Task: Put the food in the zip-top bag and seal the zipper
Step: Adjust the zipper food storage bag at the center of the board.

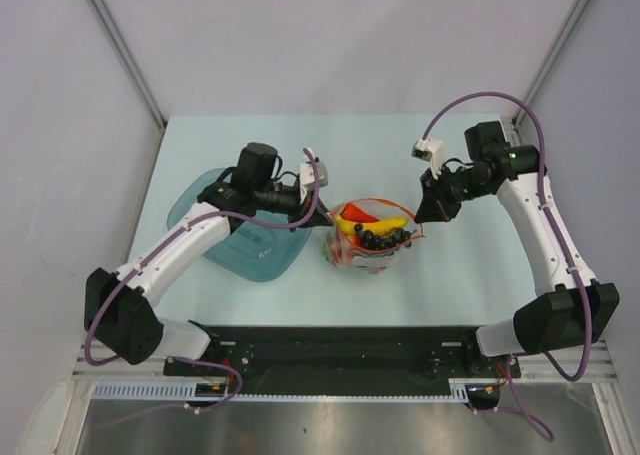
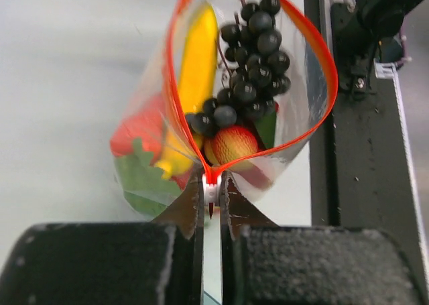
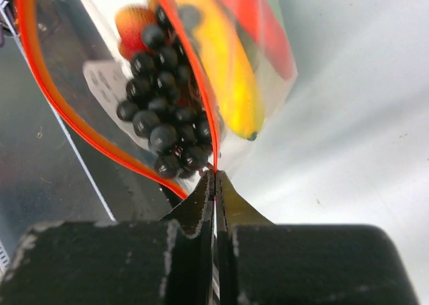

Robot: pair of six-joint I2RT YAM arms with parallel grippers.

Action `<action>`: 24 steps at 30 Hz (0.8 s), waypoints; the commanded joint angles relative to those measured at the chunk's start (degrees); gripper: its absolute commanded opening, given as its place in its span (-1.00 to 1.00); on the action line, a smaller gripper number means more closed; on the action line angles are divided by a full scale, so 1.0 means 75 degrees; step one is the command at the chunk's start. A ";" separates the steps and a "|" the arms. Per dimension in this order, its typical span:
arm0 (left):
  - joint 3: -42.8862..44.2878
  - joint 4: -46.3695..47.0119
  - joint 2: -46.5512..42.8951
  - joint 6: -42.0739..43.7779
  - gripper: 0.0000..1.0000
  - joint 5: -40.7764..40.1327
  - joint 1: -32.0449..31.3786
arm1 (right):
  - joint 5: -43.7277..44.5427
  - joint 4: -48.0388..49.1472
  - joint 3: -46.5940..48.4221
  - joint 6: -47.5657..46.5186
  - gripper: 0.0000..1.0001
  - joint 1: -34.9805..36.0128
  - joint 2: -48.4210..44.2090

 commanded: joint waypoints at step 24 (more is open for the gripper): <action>-0.1697 0.3077 -0.0102 -0.0308 -0.89 0.0776 0.0320 | 0.0391 0.0861 0.0015 0.0046 -1.00 0.0008 0.0457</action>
